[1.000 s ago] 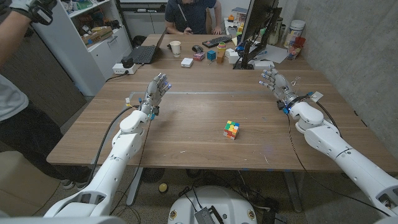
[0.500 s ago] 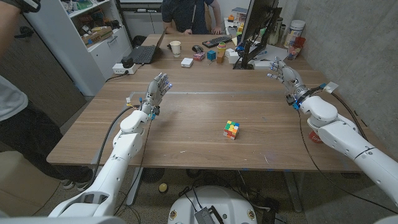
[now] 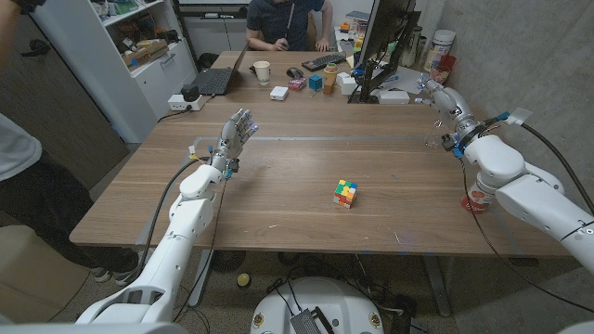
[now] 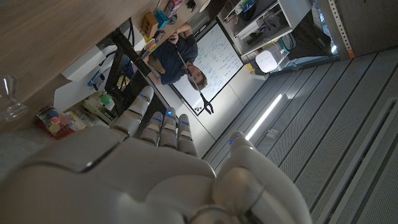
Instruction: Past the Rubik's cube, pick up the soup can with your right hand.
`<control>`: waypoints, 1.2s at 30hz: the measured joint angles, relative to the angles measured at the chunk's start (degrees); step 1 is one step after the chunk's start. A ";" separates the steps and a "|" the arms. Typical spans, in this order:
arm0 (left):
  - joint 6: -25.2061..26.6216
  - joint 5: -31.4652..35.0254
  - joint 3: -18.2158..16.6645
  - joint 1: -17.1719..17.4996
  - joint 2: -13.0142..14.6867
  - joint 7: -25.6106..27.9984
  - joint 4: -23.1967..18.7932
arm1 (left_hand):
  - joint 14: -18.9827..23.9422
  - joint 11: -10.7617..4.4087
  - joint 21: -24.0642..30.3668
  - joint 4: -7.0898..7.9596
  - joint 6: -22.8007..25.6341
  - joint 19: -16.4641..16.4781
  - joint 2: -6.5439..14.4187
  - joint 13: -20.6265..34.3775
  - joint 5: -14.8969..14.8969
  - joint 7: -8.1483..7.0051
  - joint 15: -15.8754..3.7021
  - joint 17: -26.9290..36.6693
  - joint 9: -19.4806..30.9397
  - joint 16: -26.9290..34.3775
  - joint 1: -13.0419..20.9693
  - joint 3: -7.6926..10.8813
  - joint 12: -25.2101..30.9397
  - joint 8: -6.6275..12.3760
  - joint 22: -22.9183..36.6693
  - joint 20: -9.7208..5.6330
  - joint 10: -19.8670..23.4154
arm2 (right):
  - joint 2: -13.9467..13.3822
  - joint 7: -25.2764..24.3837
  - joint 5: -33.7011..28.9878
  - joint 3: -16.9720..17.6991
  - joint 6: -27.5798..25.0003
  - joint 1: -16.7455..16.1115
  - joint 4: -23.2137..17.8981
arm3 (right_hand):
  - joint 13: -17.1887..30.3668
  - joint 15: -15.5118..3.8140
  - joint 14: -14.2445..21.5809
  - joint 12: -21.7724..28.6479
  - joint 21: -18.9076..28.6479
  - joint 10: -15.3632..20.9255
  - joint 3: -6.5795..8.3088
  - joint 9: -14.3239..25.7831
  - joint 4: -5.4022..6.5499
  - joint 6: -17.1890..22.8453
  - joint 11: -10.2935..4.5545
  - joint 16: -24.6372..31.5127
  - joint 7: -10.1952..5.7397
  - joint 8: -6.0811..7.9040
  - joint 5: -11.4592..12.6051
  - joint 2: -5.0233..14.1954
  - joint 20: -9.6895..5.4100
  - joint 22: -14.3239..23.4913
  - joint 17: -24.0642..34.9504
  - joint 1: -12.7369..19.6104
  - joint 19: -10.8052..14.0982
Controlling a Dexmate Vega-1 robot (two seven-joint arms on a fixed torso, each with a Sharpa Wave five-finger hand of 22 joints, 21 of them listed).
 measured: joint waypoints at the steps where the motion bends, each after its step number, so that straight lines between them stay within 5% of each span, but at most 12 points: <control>1: 0.00 0.03 -0.02 0.02 -0.04 -0.10 -0.02 | 0.00 0.00 0.00 0.00 0.00 0.00 0.00 0.00 0.00 0.00 0.00 0.00 0.00 0.00 0.00 0.00 0.19 0.00 0.00 0.00 0.00 | -0.45 -0.30 -0.37 0.58 -0.50 -0.56 -0.69 | 0.00 0.08 0.08 0.00 0.00 0.00 0.00 0.00 0.00 0.00 0.00 0.00 0.00 0.00 0.00 -0.06 0.00 0.00 0.00 0.06 0.00; 13: -0.45 0.15 -0.10 0.00 -0.42 -1.04 0.03 | 0.00 0.00 0.00 0.09 0.00 0.00 0.00 0.00 0.00 0.00 0.00 0.00 0.00 0.22 0.00 -0.09 0.22 0.22 0.00 0.00 0.00 | -3.96 -2.72 -4.62 6.80 -7.31 -6.36 -6.83 | 0.00 -0.23 0.40 0.00 -0.39 0.31 0.16 0.00 -0.64 -0.42 -0.30 0.00 -0.41 0.00 0.00 0.03 -0.32 0.00 0.00 0.58 0.31; 17: -0.73 0.16 0.04 -0.43 -0.65 -1.57 0.66 | 0.00 0.00 0.00 0.25 0.00 0.00 0.00 0.00 0.00 0.00 0.00 -0.01 0.00 0.22 0.00 -0.24 0.22 0.22 0.00 0.00 0.00 | -5.17 -3.02 -6.32 11.80 -10.44 -10.70 -10.35 | 0.00 -0.23 0.40 0.00 -0.39 0.09 0.12 0.00 -0.87 -0.18 -0.52 0.00 -0.64 0.00 0.00 -0.02 -0.32 0.00 0.00 0.62 0.31; 36: -2.13 -0.18 1.29 -3.04 -1.29 -4.66 4.17 | 0.00 0.00 0.00 0.02 0.00 0.00 0.00 0.00 0.00 0.00 0.00 -0.01 0.00 0.21 0.01 -0.48 0.21 0.22 -0.01 0.00 0.00 | -3.44 0.24 -18.40 26.24 -26.07 -23.16 -21.66 | -0.01 -0.64 -0.47 -0.44 -2.29 -1.88 1.19 0.00 -3.88 -0.41 -2.03 0.00 -2.46 0.00 0.00 0.03 -0.31 -0.01 0.01 4.36 -0.14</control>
